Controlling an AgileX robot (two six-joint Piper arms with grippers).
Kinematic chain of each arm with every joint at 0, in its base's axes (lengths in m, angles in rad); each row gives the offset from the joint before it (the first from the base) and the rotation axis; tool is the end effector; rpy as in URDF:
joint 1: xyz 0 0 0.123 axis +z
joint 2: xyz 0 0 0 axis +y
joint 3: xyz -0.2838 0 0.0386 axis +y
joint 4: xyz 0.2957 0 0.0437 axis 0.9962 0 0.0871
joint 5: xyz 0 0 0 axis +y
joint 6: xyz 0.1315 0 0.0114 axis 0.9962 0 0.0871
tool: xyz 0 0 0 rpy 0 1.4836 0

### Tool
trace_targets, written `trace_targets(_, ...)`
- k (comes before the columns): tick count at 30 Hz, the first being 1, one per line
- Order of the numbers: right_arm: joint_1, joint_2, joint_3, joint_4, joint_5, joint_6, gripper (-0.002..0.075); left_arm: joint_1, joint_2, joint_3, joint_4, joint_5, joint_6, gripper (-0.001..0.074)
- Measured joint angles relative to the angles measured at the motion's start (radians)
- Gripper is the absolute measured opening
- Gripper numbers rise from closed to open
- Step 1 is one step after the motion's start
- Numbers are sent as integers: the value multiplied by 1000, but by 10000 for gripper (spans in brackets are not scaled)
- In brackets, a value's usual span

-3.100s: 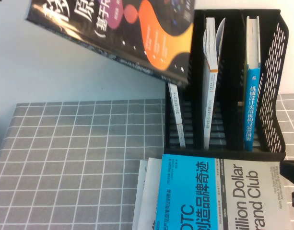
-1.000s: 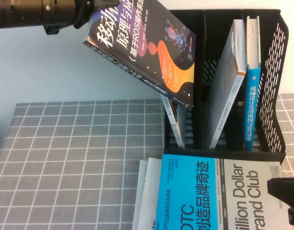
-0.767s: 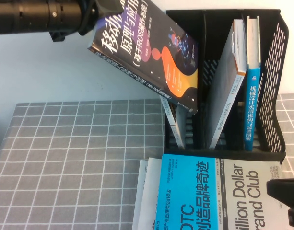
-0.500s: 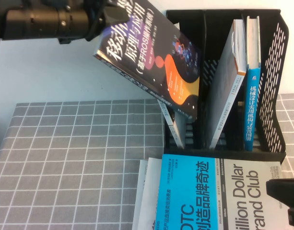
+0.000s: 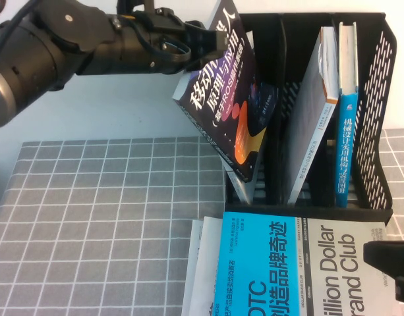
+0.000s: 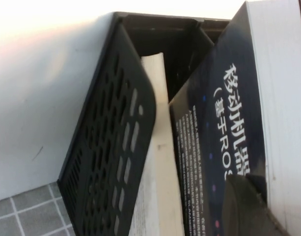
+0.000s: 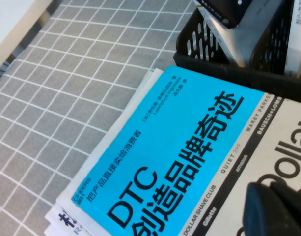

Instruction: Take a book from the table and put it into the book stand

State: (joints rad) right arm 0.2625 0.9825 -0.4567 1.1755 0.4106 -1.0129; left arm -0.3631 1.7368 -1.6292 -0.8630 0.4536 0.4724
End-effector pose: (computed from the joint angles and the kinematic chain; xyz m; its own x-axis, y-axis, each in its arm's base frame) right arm 0.2319 0.1127 0.2001 -0.6140 -0.0394 -0.7883 -0.4577 0.8314 0.3150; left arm 0.4531 -0.2192 0.3681 -0.4921 -0.1471 -0.8580 0.4945 0.7639 -0.4146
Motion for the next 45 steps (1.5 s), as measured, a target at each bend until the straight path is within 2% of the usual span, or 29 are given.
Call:
trace_targets(7,0,0,0,10,24,0,-3,-2,0,0,-6,-9,11,118)
trace_targets(11,0,0,0,12,26,0,-3,-9,0,0,-15,-9,94,134)
trace_targets(13,0,0,0,15,24,-4,-3,-16,0,0,-23,-23,117,222)
trace_targets(17,0,0,0,17,18,-22,-3,-22,-9,-4,-45,-55,149,473)
trace_targets(20,0,0,0,19,11,-27,-3,-22,-18,-4,-49,-68,210,516)
trace_targets(22,0,0,0,19,1,-31,-3,-22,-29,-4,-49,-78,240,472)
trace_targets(24,0,2,0,27,-11,-30,-3,-22,-48,-4,-49,-87,253,393)
trace_targets(28,0,31,0,85,-17,-101,-3,-21,-119,-8,-45,-89,269,134)
trace_targets(30,0,50,0,124,-3,-175,-3,-19,-170,-13,-18,-71,270,57)
trace_targets(33,0,60,0,156,-12,-283,-3,-19,-259,-16,38,-13,270,15)
trace_targets(38,0,13,0,143,-117,-337,-3,-19,-410,16,170,79,211,3)
trace_targets(41,0,-81,0,42,-120,-345,-3,-19,-520,108,213,85,174,1)
trace_targets(45,0,-213,0,-90,29,-348,-3,-19,-678,321,223,19,164,1)
